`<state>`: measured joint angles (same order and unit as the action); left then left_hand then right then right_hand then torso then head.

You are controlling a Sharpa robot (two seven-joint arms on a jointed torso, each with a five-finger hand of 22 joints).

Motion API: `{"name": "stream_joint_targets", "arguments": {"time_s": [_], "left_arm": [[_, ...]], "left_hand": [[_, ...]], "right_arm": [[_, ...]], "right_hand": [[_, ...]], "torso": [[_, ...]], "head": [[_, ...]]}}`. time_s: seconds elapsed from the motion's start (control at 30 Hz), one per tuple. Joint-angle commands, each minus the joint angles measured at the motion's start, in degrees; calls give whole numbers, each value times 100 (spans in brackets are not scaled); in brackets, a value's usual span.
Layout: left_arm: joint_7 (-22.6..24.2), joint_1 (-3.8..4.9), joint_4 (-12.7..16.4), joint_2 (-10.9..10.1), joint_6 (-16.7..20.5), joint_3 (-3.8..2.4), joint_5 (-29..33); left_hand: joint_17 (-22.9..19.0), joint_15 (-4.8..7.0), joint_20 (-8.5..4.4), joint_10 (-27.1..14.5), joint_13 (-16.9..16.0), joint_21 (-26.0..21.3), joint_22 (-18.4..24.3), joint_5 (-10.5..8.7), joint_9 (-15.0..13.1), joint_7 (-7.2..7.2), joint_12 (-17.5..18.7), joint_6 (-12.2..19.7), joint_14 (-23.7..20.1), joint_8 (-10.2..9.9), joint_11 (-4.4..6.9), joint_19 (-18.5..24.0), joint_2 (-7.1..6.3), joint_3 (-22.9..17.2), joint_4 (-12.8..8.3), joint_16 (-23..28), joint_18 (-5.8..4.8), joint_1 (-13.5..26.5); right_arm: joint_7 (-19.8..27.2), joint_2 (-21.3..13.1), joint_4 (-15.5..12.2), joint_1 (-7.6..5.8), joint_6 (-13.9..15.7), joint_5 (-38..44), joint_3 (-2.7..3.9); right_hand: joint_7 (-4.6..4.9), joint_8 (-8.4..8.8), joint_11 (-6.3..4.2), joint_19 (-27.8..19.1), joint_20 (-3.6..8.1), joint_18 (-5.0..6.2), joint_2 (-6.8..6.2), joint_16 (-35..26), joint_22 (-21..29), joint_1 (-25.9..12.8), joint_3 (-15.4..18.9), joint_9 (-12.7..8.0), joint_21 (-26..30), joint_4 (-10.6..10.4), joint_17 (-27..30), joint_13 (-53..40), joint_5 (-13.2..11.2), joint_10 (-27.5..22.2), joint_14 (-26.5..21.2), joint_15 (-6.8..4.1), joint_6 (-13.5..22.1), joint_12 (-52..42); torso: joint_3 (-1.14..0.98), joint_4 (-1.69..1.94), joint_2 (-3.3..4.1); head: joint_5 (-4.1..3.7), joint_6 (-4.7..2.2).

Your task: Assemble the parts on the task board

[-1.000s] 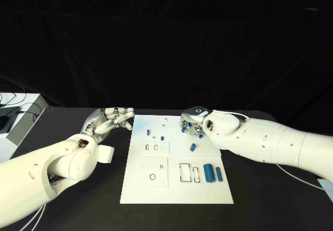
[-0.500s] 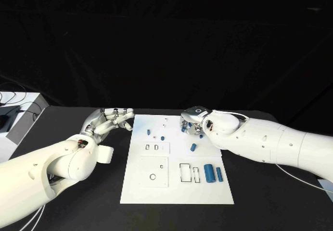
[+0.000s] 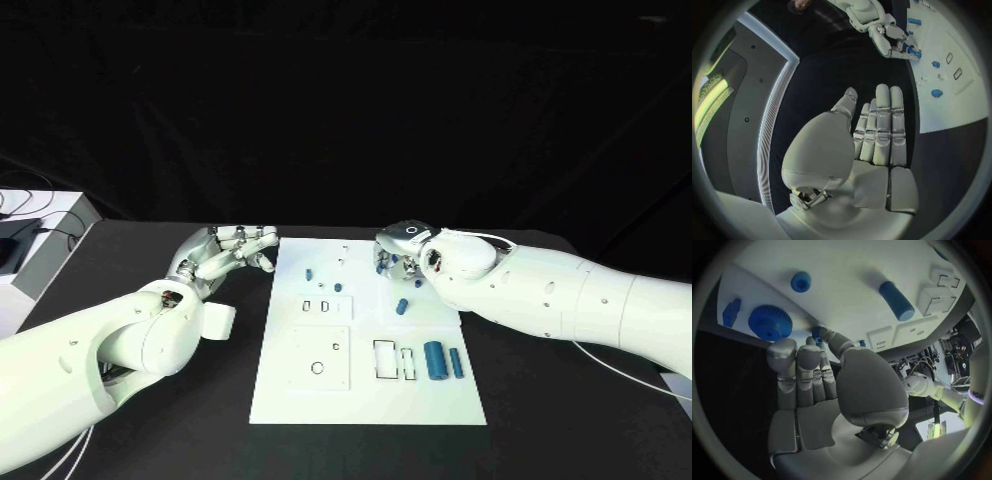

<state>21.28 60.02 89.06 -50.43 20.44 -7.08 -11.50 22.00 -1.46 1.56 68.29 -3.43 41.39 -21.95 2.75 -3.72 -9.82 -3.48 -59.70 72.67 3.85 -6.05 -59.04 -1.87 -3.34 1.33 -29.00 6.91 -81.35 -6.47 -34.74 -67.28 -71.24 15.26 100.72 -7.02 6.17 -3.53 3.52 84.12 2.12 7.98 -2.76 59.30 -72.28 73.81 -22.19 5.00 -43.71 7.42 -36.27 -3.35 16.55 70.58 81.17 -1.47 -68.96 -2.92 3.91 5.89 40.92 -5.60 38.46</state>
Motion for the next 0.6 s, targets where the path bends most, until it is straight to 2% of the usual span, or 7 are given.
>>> {"name": "stream_joint_targets", "arguments": {"time_s": [0.03,0.17,0.37,0.6], "left_arm": [[10,-2,-8,5,-111,-4,-26],[5,-2,-28,-1,-106,-4,-26],[2,-3,-54,-8,-103,-4,-26],[11,-4,-56,-11,-103,-4,-28]], "left_hand": [[2,6,11,-35,2,35,6,12,7,12,6,30,-34,-23,12,43,35,-6,-50,-13,20,-16],[1,7,10,-37,2,40,7,11,7,12,6,31,-38,-24,12,49,37,-14,-61,-12,20,-30],[2,8,9,-37,2,49,7,11,7,12,6,31,-40,-24,13,53,44,-24,-70,-13,20,-39],[2,9,7,-38,2,66,6,11,8,12,6,35,-44,-24,13,63,46,-39,-89,-15,21,-51]], "right_arm": [[-219,-22,-81,22,117,144,-6],[-423,-60,-214,17,283,246,25],[-669,-58,-361,-15,574,384,106],[-853,87,-312,-41,873,476,153]], "right_hand": [[-24,-18,-13,159,50,85,161,-23,-33,23,-14,103,9,48,-12,-11,21,53,-10,-47,-63,-42],[-28,-16,-20,170,57,82,162,-36,-63,7,-20,128,37,77,-21,-11,69,70,-4,-53,-76,-42],[-34,-16,-23,194,62,72,168,-54,-147,-16,-14,166,84,108,-43,-10,60,82,3,-56,-84,-41],[-35,-15,-25,242,63,64,169,-68,-305,-27,-4,193,181,115,-77,-11,57,84,9,-56,-82,-42]], "torso": [[5,9,3],[5,10,5],[13,10,5],[16,19,19]], "head": [[3,-11],[19,-27],[20,-42],[18,-89]]}}
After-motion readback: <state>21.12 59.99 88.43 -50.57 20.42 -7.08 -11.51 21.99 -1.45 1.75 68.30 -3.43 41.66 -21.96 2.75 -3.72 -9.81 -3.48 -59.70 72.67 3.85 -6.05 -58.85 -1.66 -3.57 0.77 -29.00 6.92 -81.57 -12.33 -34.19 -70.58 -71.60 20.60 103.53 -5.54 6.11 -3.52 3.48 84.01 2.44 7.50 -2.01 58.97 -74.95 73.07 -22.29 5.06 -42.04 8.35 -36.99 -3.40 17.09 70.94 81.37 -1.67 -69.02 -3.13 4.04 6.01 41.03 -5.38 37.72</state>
